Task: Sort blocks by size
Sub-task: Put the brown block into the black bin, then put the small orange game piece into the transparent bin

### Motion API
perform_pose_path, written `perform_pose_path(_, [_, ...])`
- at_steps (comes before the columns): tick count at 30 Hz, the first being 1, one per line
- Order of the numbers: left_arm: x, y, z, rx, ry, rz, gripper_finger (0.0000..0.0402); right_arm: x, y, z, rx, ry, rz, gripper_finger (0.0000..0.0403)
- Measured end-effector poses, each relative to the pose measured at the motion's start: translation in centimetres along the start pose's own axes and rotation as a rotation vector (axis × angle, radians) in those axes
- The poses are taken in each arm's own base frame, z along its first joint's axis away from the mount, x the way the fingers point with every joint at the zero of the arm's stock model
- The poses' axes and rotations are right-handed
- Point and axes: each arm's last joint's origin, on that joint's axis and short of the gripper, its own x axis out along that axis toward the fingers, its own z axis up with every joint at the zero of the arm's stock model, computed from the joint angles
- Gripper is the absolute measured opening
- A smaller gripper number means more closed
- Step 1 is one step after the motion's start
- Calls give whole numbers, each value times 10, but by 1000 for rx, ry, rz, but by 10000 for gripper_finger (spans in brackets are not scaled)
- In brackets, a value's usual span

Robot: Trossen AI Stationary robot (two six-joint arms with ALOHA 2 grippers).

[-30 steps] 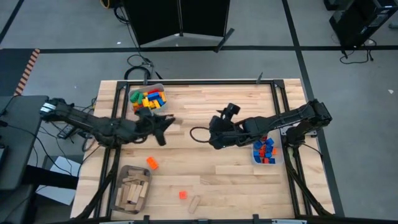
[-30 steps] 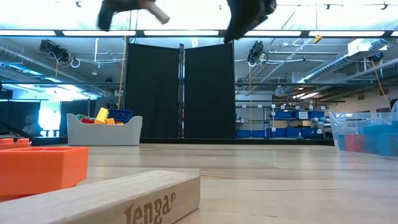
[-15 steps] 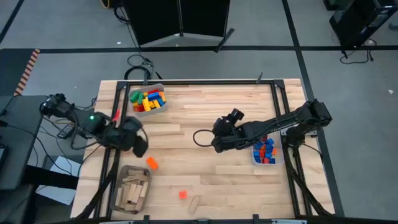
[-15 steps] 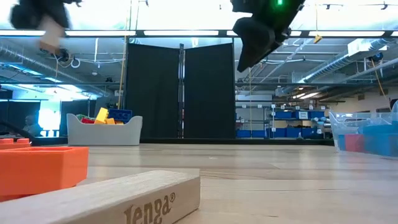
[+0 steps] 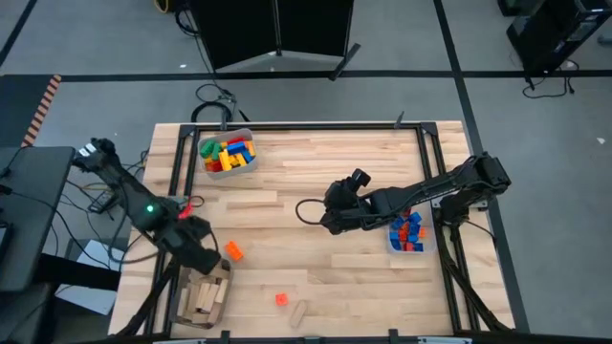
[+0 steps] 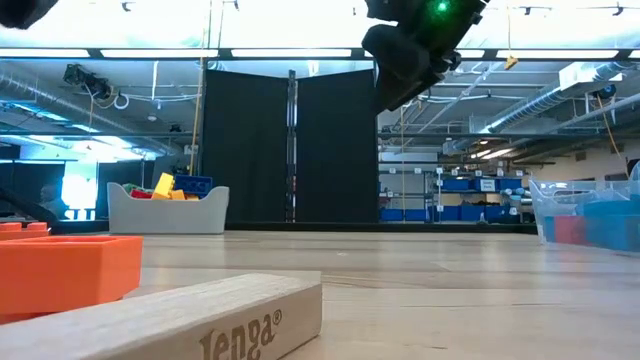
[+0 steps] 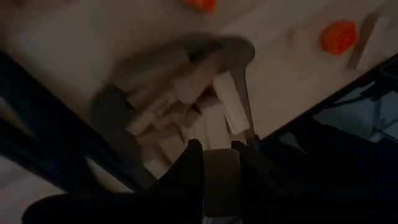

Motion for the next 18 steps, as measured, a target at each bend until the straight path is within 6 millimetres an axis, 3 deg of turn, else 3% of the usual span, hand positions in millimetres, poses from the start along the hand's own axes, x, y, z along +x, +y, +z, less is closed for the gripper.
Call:
perform_pose_path(10, [49, 11, -14, -115, 93, -39, 70, 0, 0, 0, -16, 1, 5, 249])
perform_pose_path(18, [52, 14, -21, -135, 116, -41, 184, 0, 2, -1, -15, 25, 49, 248])
